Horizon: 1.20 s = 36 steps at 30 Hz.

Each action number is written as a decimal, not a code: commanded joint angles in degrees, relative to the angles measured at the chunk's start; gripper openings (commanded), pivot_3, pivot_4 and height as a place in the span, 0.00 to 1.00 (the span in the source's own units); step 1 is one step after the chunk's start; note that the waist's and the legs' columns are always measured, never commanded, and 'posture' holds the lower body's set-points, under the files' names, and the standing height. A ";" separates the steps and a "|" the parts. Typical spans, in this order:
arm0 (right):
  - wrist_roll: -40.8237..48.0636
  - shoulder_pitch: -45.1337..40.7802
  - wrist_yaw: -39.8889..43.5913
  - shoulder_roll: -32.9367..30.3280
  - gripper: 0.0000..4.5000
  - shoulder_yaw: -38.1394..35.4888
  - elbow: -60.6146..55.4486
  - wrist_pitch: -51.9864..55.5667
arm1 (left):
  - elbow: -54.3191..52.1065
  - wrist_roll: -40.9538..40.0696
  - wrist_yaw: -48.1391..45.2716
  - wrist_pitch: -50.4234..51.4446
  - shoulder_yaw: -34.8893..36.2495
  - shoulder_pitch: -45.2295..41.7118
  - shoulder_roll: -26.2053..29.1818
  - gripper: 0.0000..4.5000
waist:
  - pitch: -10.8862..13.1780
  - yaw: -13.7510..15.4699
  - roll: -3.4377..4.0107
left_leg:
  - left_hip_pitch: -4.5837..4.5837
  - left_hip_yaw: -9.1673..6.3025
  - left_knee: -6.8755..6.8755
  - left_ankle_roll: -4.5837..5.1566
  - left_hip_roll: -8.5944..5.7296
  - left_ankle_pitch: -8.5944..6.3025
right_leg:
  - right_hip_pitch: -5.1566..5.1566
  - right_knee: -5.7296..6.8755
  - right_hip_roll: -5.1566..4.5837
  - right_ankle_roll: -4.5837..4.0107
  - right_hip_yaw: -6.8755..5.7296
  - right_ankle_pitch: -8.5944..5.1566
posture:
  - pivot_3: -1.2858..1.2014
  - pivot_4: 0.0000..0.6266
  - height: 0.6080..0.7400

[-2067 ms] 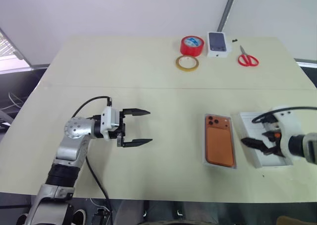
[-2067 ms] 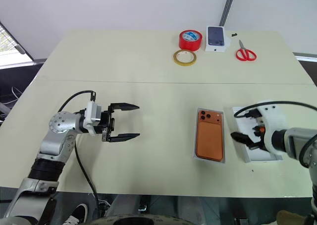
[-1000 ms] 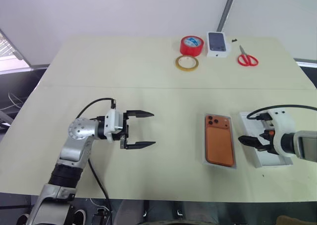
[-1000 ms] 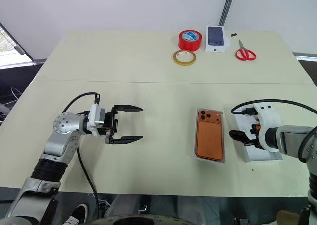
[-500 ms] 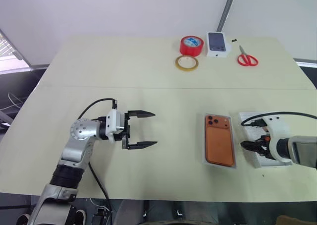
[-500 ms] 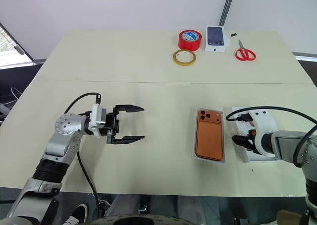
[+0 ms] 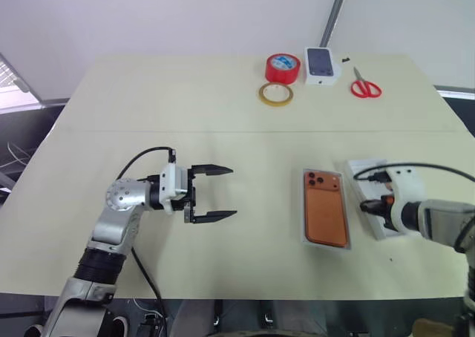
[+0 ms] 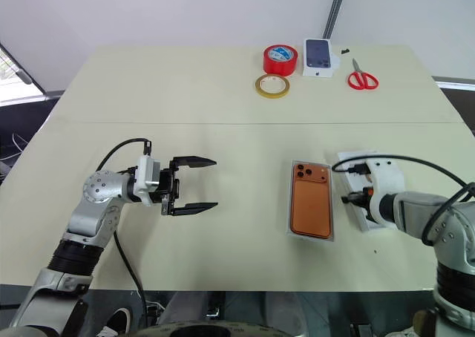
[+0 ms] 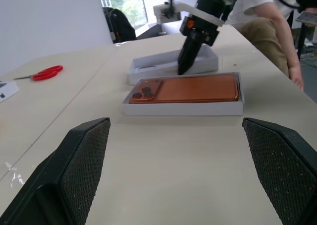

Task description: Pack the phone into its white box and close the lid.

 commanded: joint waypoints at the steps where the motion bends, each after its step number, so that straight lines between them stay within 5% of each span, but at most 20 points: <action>1: 0.22 -3.34 2.23 3.47 0.02 -3.58 -1.71 -5.85 | -0.91 -0.01 0.59 -0.29 0.43 -0.32 0.12 1.00 | 0.01 0.01 0.02 | 0.00 0.00 -0.03 0.00 0.00 0.00 | -0.02 0.00 0.00 0.00 0.00 0.00 | 0.52 0.24 1.00; 7: 6.61 -1.89 8.27 12.87 0.02 -5.99 -5.74 -15.93 | -0.66 -0.15 1.67 0.12 0.58 -0.77 -0.34 1.00 | 0.02 0.35 0.04 | -0.04 0.00 -0.06 0.00 -0.01 0.00 | -0.02 -0.01 0.00 0.00 0.00 0.00 | 0.52 0.24 1.00; 11: 12.90 -3.17 6.07 19.48 0.02 -8.51 -6.68 -20.18 | -0.75 -0.44 2.10 0.55 0.85 -0.76 -0.24 1.00 | 0.03 -0.08 0.05 | -0.03 0.01 -0.05 0.00 -0.01 0.00 | -0.02 -0.01 0.00 0.01 0.00 0.00 | 0.52 0.24 1.00; 16: 31.00 -3.31 -2.28 24.30 0.02 -9.08 -7.15 -21.75 | -0.38 -0.43 2.35 0.89 0.94 -1.47 -0.20 1.00 | 0.05 -0.13 0.09 | -0.01 0.00 -0.06 -0.01 0.00 0.00 | -0.05 0.05 0.00 0.00 0.00 0.00 | 0.52 0.24 1.00; 23: 67.43 9.37 -22.12 16.26 0.02 4.68 -8.57 -33.22 | -0.43 -0.51 2.88 1.45 0.82 -1.96 -0.60 1.00 | 0.07 -0.10 0.10 | -0.05 -0.02 -0.08 0.01 -0.01 -0.01 | -0.03 -0.02 -0.03 0.00 0.00 0.00 | 0.52 0.24 1.00; 36: 70.04 20.60 -22.12 9.45 0.02 18.34 -13.77 -51.14 | -2.95 0.16 7.51 5.95 -0.90 -1.40 -2.94 1.00 | 0.10 0.13 0.06 | -0.03 0.01 -0.01 0.05 0.02 -0.01 | 0.02 -0.06 -0.01 0.02 0.00 -0.01 | 0.52 0.24 1.00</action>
